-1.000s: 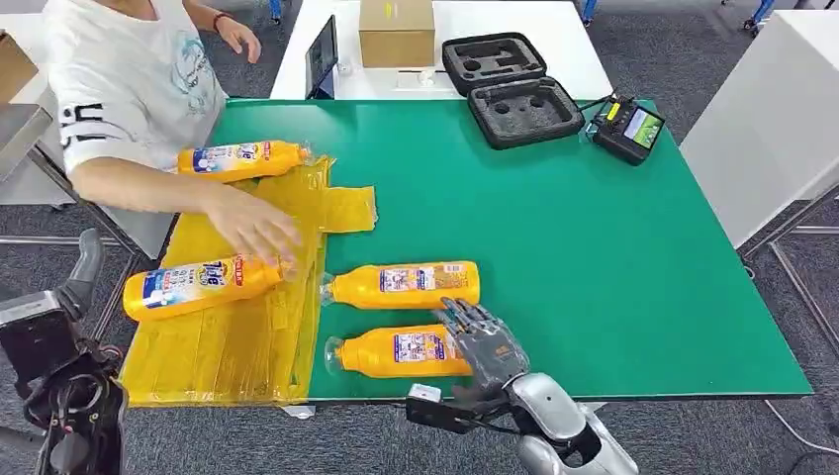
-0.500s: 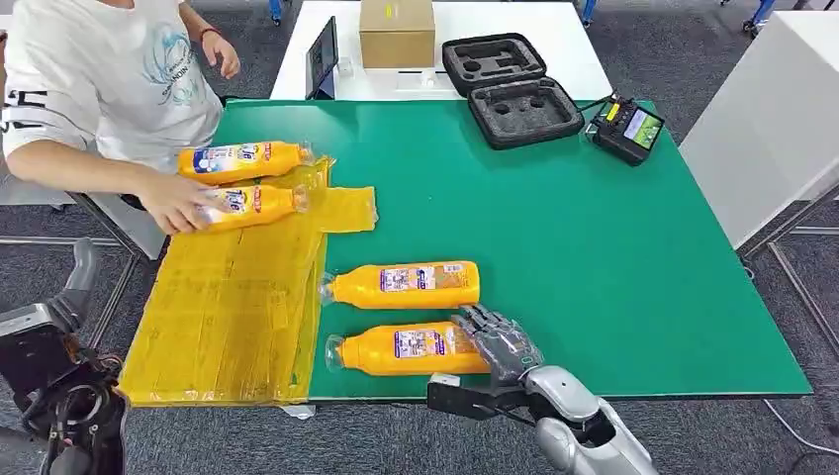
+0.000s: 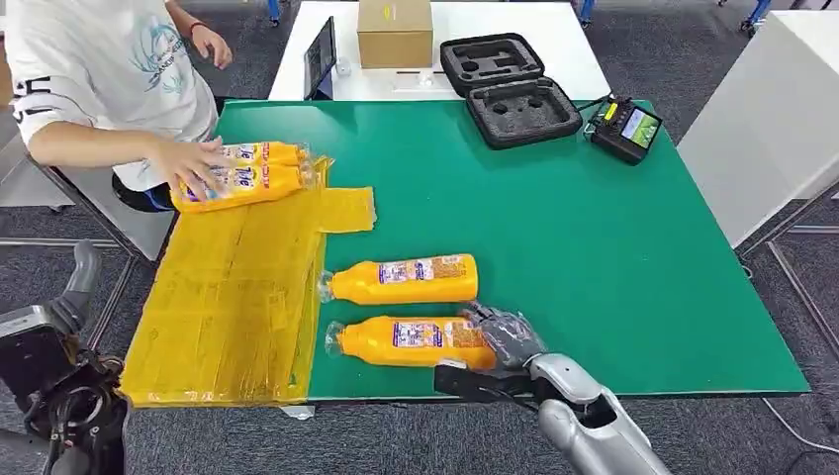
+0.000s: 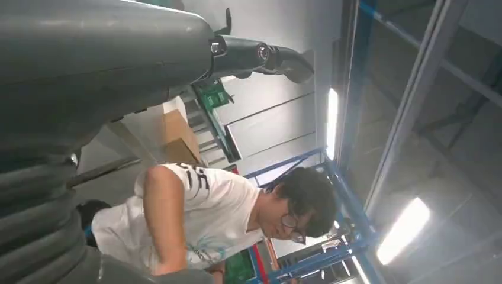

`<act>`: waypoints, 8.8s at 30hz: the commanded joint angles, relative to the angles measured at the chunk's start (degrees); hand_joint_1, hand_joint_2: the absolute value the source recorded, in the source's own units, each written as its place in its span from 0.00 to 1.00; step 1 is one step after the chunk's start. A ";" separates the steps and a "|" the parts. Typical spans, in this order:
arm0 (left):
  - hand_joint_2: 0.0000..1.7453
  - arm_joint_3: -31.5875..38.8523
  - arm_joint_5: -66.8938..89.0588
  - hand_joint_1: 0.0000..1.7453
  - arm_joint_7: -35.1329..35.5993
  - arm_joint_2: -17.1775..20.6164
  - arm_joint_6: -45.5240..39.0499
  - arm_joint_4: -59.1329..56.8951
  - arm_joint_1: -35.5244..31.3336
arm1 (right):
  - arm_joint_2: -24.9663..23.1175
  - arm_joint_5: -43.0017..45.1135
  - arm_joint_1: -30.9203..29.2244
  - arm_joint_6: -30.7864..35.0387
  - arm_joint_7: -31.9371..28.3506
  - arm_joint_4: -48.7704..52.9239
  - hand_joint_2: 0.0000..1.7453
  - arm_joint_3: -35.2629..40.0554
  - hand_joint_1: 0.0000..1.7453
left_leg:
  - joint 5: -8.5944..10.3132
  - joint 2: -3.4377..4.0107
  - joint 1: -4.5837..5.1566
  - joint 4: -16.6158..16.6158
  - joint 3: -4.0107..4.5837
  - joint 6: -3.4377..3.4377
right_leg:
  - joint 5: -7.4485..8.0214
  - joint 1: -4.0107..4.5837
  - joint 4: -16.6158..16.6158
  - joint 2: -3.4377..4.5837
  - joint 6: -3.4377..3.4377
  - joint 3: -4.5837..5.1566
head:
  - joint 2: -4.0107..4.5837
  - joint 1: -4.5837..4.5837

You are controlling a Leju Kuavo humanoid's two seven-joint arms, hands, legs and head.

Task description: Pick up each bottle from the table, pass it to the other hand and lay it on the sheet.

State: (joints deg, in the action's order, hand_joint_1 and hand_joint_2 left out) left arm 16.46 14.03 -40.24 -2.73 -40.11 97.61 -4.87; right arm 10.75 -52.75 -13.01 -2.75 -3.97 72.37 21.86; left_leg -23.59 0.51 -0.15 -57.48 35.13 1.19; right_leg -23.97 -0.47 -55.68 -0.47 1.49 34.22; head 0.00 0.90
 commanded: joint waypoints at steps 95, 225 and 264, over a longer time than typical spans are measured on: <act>1.00 -26.31 -46.95 0.00 21.18 0.35 52.67 -29.44 -7.95 | -27.15 44.13 -9.28 7.52 -31.45 -35.26 1.00 2.71 1.00 | 0.01 -0.06 -0.05 0.04 0.01 -0.04 | -0.04 0.03 0.00 -0.01 -0.02 0.00 | 0.00 0.00; 1.00 -31.90 42.74 1.00 29.97 13.25 30.05 -58.92 -35.14 | -19.68 43.57 6.18 28.80 -36.03 19.96 1.00 -1.36 0.00 | 0.10 0.08 -0.03 0.10 -0.23 -0.08 | 0.10 0.02 0.04 0.10 -0.11 -0.16 | 0.00 0.00; 1.00 -27.63 41.57 0.00 25.29 10.31 42.20 -72.25 -32.45 | -22.68 44.54 3.49 22.21 -35.81 15.26 1.00 -4.06 0.00 | 0.17 0.07 -0.02 0.15 -0.24 -0.08 | 0.17 0.01 0.06 0.15 -0.08 -0.20 | 0.00 0.00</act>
State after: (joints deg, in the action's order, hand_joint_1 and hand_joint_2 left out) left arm -14.05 60.51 -9.74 10.21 -2.76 31.08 -39.30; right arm -11.61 -8.22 -8.39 19.65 -39.96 91.08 20.05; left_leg -23.38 0.52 -0.20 -57.47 35.17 1.13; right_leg -23.77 -0.43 -55.74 -0.40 1.42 34.27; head 0.00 0.90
